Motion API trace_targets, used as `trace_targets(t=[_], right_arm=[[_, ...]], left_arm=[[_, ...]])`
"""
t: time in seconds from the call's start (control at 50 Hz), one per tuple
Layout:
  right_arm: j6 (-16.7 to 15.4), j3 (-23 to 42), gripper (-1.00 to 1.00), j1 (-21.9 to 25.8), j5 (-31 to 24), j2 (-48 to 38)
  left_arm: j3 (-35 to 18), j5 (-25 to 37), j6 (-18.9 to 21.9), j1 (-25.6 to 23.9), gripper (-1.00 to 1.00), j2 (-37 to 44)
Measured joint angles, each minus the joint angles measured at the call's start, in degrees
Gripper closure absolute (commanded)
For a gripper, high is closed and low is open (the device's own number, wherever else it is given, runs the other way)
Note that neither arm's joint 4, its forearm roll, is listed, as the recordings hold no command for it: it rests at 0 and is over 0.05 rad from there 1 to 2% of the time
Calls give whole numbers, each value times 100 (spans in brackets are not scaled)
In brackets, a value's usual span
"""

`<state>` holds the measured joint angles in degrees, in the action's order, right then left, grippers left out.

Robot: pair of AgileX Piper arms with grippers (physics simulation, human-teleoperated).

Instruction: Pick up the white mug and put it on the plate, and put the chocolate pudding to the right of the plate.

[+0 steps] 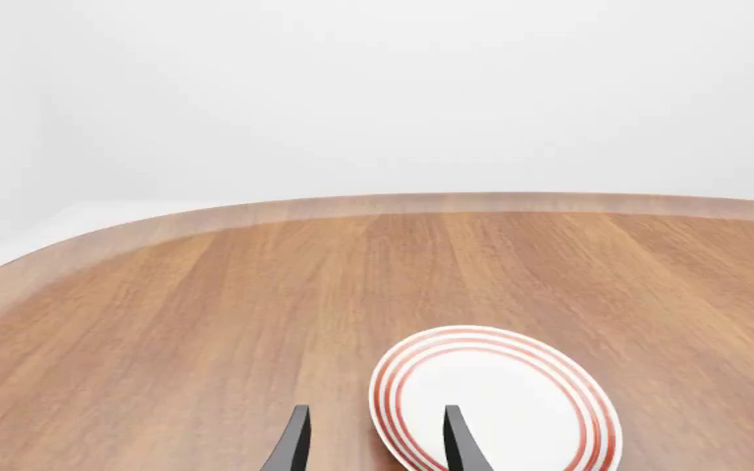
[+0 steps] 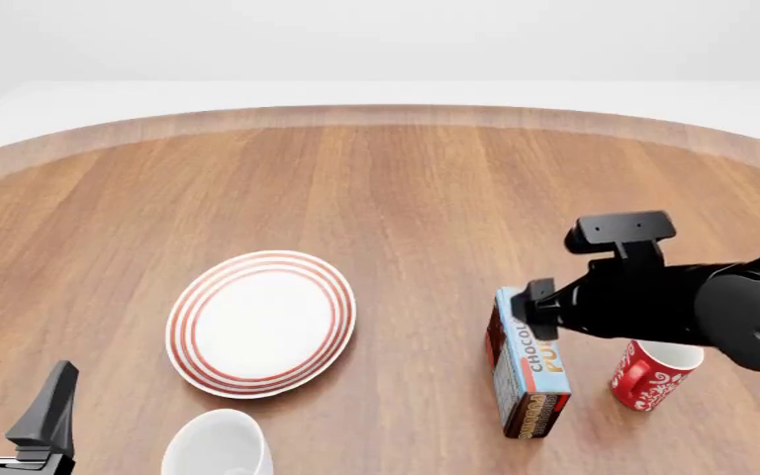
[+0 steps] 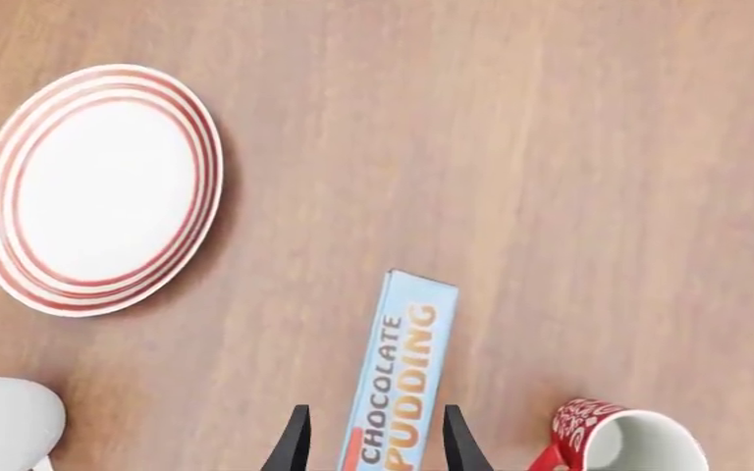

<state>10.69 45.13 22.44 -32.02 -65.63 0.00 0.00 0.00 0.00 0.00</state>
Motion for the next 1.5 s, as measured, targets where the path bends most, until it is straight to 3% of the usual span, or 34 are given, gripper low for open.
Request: trace_targets(t=[1.5], right_arm=[[479, -872, -100, 147, 798, -702]], left_arm=[[0, 0, 0, 0, -100, 0]])
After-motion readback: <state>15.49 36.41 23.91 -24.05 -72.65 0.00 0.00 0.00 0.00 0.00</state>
